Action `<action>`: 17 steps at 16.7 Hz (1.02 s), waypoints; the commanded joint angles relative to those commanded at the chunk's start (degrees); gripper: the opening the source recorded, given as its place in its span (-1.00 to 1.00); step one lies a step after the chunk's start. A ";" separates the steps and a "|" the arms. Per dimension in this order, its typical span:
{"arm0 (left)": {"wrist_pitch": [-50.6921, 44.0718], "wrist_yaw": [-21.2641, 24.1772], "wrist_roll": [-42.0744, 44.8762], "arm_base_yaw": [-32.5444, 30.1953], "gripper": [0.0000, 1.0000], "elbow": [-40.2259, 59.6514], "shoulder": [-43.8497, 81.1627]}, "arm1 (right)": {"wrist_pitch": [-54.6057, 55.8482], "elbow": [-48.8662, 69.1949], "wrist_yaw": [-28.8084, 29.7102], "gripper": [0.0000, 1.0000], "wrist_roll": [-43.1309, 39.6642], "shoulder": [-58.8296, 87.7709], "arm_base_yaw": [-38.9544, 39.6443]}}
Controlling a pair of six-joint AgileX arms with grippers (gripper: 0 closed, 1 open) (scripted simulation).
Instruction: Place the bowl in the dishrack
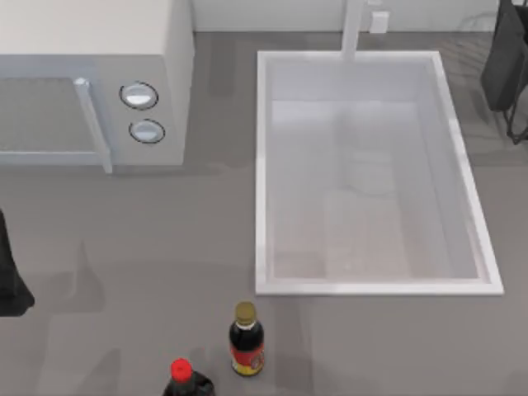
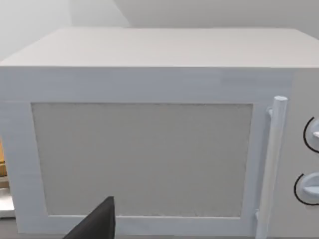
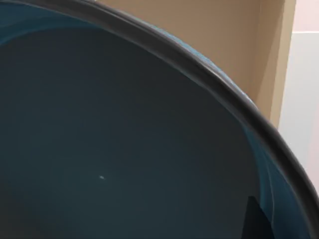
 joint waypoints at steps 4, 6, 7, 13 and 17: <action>0.00 0.00 0.00 0.00 1.00 0.00 0.00 | 1.91 0.13 0.80 -1.00 0.11 2.17 0.89; 0.00 0.00 0.00 0.00 1.00 0.00 0.00 | 6.20 -0.22 2.25 -1.00 0.13 6.39 2.21; 0.00 0.00 0.00 0.00 1.00 0.00 0.00 | 9.21 -0.53 3.25 -1.00 0.14 9.27 3.09; 0.00 0.00 0.00 0.00 1.00 0.00 0.00 | 35.09 -4.60 11.39 -1.00 -0.10 30.25 10.71; 0.00 0.00 0.00 0.00 1.00 0.00 0.00 | 50.05 -7.89 16.76 -1.00 -0.10 41.56 16.06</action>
